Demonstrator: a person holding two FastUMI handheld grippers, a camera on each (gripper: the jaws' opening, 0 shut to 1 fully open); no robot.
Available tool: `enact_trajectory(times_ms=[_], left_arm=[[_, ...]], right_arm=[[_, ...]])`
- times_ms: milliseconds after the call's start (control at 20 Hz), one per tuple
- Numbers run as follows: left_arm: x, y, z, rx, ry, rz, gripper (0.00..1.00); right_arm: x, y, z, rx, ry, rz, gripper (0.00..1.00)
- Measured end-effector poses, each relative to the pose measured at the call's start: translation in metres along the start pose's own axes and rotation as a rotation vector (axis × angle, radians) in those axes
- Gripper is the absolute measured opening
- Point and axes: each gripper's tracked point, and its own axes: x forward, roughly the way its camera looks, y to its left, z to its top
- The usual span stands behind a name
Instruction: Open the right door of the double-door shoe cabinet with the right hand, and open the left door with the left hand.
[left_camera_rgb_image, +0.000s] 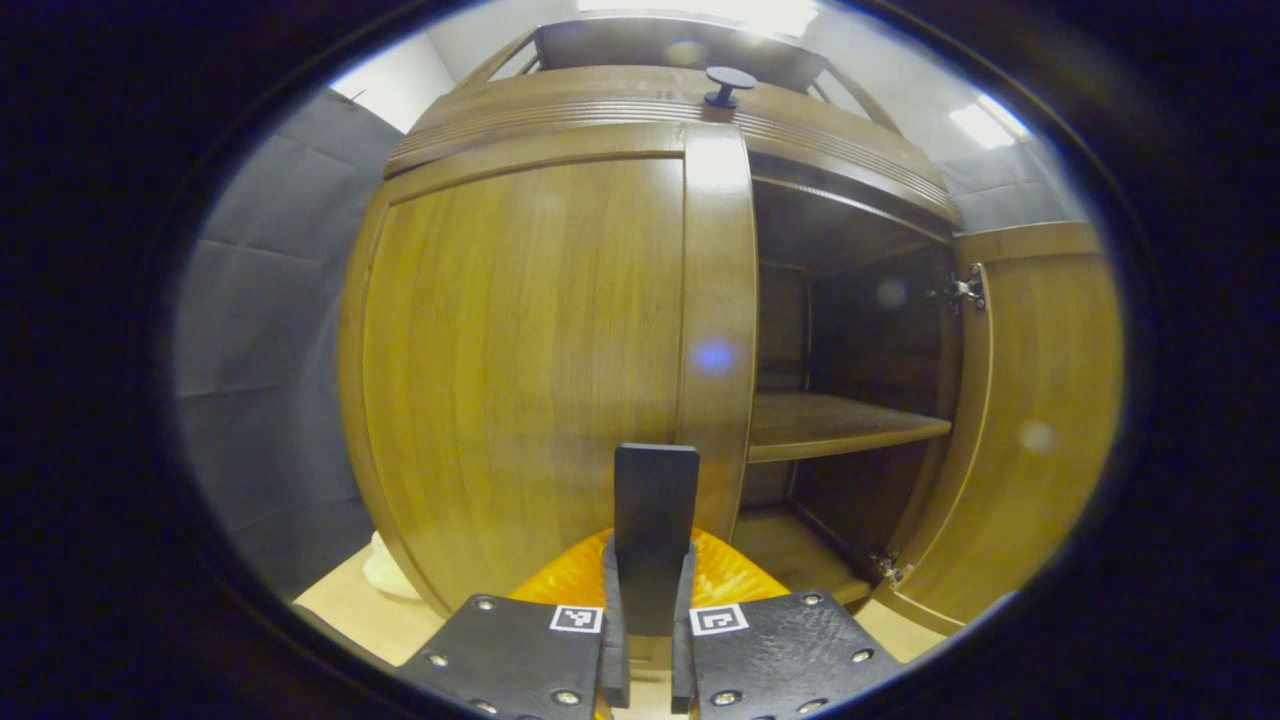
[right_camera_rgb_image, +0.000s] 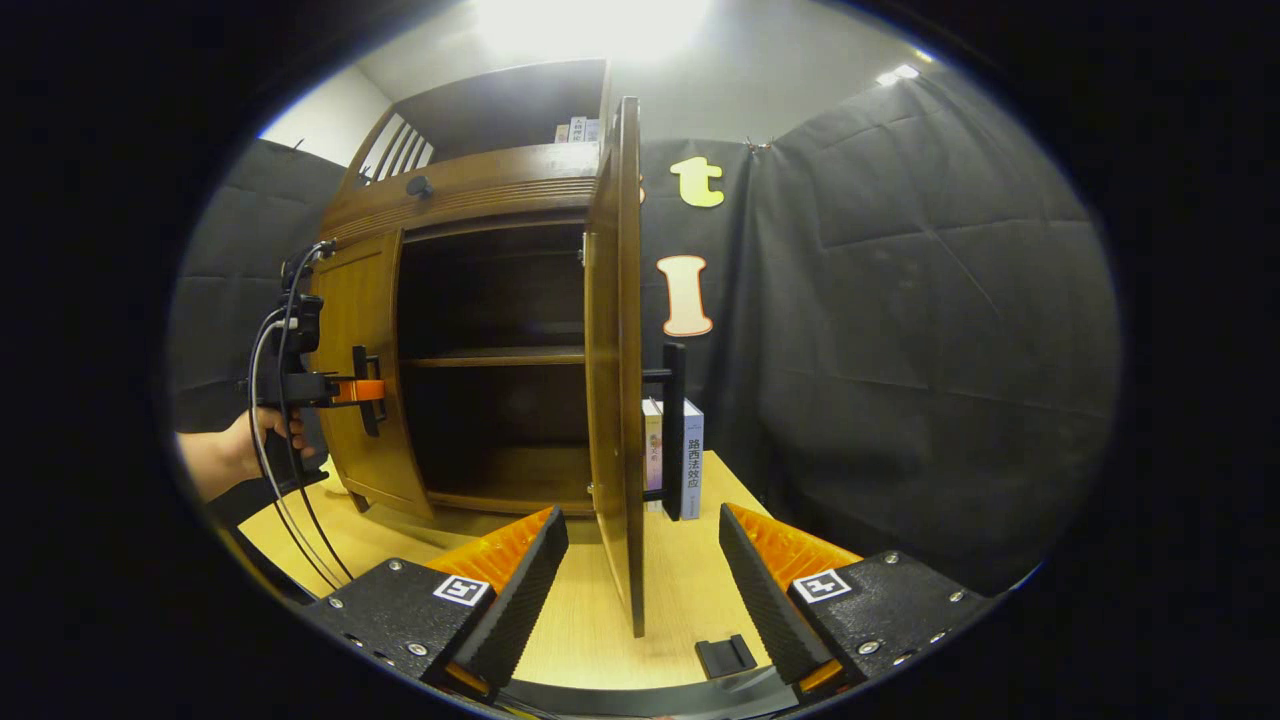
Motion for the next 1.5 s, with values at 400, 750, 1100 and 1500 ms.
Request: enact_trajectory(times_ms=[400, 750, 1100, 1500], left_arm=[[-0.006, 0.004, 0.013, -0.013, -0.001, -0.009, 0.21], [-0.01, 0.008, 0.022, -0.018, -0.001, 0.0, 0.21], [-0.003, -0.006, 0.001, 0.001, -0.01, 0.028, 0.16], [-0.006, -0.001, -0.003, -0.017, -0.037, 0.067, 0.2]], right_arm=[[0.002, 0.021, 0.006, -0.012, -0.017, 0.052, 0.94], [-0.001, 0.066, 0.01, -0.029, -0.028, 0.115, 0.94], [-0.001, 0.12, 0.015, -0.057, -0.038, 0.201, 0.94], [-0.006, 0.177, 0.013, -0.077, -0.043, 0.271, 0.94]])
